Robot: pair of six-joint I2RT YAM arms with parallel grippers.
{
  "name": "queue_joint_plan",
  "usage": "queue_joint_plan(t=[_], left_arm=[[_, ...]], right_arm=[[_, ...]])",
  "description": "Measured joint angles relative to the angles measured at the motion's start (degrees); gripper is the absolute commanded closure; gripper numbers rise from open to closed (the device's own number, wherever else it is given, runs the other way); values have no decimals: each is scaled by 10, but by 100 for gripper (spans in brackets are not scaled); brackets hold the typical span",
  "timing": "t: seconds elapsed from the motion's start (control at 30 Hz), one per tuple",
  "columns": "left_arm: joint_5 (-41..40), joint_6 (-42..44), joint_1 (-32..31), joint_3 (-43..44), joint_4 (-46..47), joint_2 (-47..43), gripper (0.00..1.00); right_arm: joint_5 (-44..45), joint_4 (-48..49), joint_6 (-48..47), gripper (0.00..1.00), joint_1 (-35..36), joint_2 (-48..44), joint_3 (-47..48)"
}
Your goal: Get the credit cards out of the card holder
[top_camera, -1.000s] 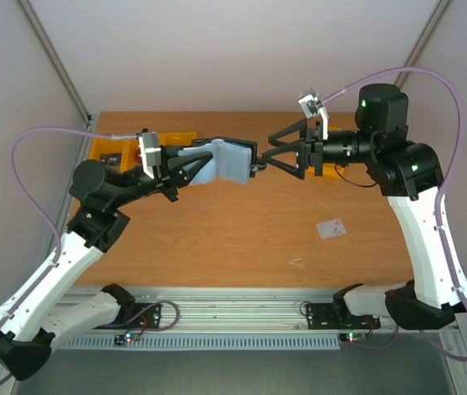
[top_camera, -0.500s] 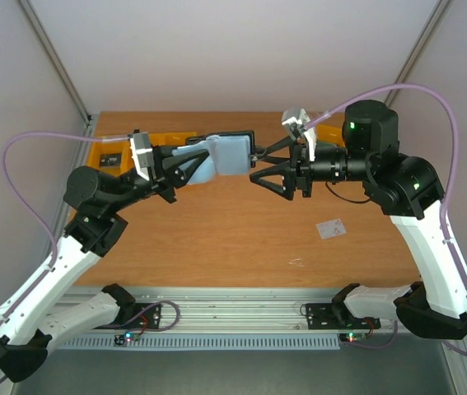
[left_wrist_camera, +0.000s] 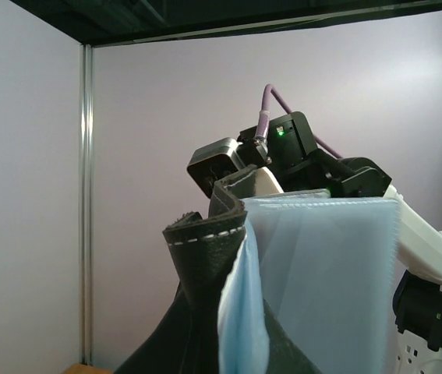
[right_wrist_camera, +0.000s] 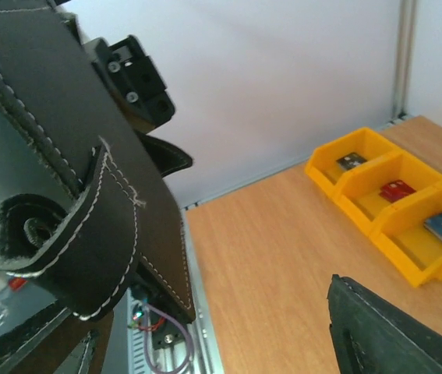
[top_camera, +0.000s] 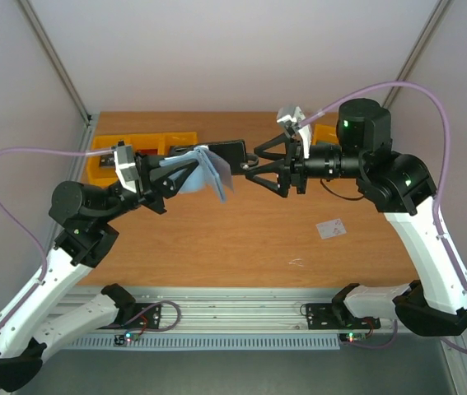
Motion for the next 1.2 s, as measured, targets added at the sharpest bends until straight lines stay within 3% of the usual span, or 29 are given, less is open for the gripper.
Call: queue_joint_plan(t=[0.27, 0.47, 0.63, 0.9, 1.07, 1.2], left_arm=[[-20, -1, 0, 0, -1, 0, 100], [-40, -1, 0, 0, -3, 1, 100], [-46, -3, -1, 0, -5, 8, 100], [-50, -5, -3, 0, -7, 10, 100], [-55, -10, -3, 0, -15, 10, 100], [-59, -11, -3, 0, -16, 10, 100]], right_arm=[[-47, -49, -23, 20, 10, 9, 15], [13, -17, -18, 13, 97, 1, -2], [104, 21, -21, 17, 153, 0, -13], [158, 68, -15, 14, 169, 6, -27], [165, 72, -15, 18, 174, 8, -28], [173, 79, -14, 13, 175, 8, -28]])
